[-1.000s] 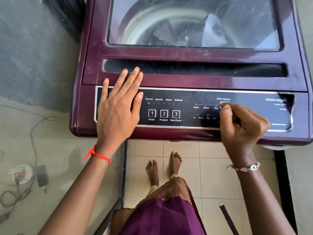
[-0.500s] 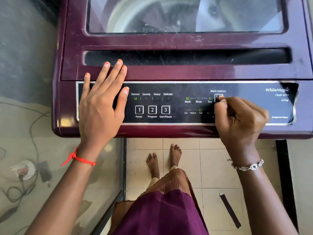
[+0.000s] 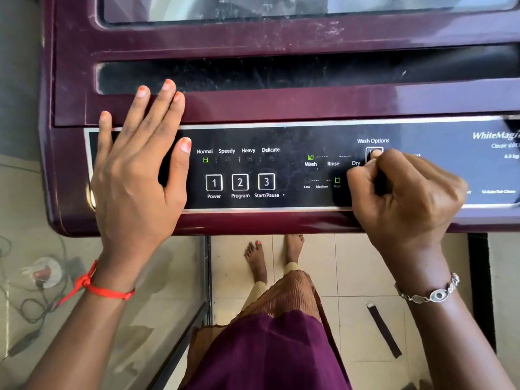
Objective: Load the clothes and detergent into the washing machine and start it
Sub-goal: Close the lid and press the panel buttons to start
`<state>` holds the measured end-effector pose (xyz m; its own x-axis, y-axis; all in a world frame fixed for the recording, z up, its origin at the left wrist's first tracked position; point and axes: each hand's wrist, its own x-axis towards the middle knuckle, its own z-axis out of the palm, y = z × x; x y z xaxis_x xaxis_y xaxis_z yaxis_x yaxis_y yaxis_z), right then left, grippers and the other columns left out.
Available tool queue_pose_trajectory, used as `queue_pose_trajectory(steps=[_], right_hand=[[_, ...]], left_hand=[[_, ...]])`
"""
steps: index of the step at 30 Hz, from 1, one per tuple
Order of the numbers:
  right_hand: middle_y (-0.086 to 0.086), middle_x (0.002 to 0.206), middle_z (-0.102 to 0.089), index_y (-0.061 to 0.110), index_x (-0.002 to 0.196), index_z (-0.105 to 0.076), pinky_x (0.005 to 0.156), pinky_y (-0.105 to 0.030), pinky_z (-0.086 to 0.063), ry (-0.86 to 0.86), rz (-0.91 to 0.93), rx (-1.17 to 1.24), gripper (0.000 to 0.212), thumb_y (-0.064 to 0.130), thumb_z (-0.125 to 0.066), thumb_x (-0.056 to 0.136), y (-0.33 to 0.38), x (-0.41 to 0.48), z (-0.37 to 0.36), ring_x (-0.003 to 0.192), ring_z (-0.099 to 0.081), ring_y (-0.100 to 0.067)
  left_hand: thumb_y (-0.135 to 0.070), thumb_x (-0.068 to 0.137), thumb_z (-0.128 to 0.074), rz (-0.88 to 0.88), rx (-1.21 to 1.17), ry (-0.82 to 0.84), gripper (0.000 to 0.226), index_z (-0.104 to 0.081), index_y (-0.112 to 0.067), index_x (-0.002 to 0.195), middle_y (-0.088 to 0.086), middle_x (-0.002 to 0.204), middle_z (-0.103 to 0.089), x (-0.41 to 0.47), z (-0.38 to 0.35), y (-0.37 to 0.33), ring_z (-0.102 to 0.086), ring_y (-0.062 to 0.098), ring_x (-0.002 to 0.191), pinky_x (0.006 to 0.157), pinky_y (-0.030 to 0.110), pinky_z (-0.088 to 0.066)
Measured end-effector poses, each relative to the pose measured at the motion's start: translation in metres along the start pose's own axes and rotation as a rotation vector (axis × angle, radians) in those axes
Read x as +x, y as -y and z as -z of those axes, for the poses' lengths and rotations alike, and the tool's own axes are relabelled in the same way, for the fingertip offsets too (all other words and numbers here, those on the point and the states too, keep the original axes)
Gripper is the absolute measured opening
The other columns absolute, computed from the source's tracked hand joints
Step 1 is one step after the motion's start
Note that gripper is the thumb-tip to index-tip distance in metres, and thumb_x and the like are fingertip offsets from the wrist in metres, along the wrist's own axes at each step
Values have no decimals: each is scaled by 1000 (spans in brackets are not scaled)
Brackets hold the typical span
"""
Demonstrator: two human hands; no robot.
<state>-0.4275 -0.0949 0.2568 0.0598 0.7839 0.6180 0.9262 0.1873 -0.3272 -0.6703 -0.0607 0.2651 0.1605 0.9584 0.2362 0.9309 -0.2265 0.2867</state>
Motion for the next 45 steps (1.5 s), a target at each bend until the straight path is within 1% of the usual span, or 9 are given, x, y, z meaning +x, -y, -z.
queue_pose_trajectory(steps=[9,12,15,20,27,32,35,38,45], right_hand=[[-2,51,-17,8,43,-31,44,-31,-14,-83,-47,-6,41,-5,-50,77,2,-6,-1,45,-15,-22],[-1,51,-17,6,41,-34,45,-29,-14,-103,-49,32,41,-7,-51,76,2,-6,0,43,-16,-21],[-2,48,-20,0,40,-42,46,-26,-15,-121,-101,88,37,-9,-51,74,2,-7,2,41,-19,-25],[-4,41,-29,-7,51,-60,48,-16,-22,-148,-227,231,26,-8,-48,74,-3,-9,13,47,-25,-22],[-10,39,-43,-10,60,-65,47,-14,-23,-153,-324,378,24,-7,-48,76,-11,-6,26,42,-32,-11],[-10,38,-42,-10,61,-65,48,-16,-24,-98,-199,371,26,-5,-49,81,-6,-4,25,42,-33,-17],[0,46,-40,-7,75,-71,48,-18,-25,-40,-82,400,26,3,-49,86,13,-5,20,44,-33,-10],[-1,44,-43,-1,88,-73,45,-27,-30,57,75,324,26,11,-50,89,38,-12,7,41,-34,-15],[0,39,-40,6,85,-76,43,-29,-26,58,164,134,22,14,-55,84,47,-14,-12,38,-33,-18]], left_hand=[[-29,100,-31,-1,-4,8,43,-41,-15,140,-5,147,-34,1,0,1,-26,15,142,115,19,1],[-30,100,-31,-1,-16,11,43,-41,-15,140,-5,147,-33,1,0,1,-25,14,142,116,21,-1],[-30,100,-32,-3,-33,15,43,-40,-15,140,-6,148,-32,1,1,2,-23,12,142,118,32,-7],[-30,100,-33,5,-38,5,43,-41,-17,140,-11,147,-31,2,0,-6,-24,12,142,117,29,-6],[-31,100,-32,2,-13,-14,43,-41,-18,140,-12,146,-31,4,1,-17,-26,13,141,115,30,-7],[-31,100,-31,6,-4,-9,43,-39,-19,141,-9,148,-33,4,1,-19,-26,12,141,115,32,-7],[-31,99,-32,17,-5,-1,44,-39,-20,141,-7,149,-35,5,2,-20,-25,12,142,116,35,-9],[-32,100,-30,14,3,6,44,-38,-20,142,-8,149,-34,5,2,-18,-25,13,142,117,36,-10],[-32,100,-31,13,8,6,44,-38,-20,142,-8,149,-34,7,1,-17,-25,12,142,117,36,-10]])
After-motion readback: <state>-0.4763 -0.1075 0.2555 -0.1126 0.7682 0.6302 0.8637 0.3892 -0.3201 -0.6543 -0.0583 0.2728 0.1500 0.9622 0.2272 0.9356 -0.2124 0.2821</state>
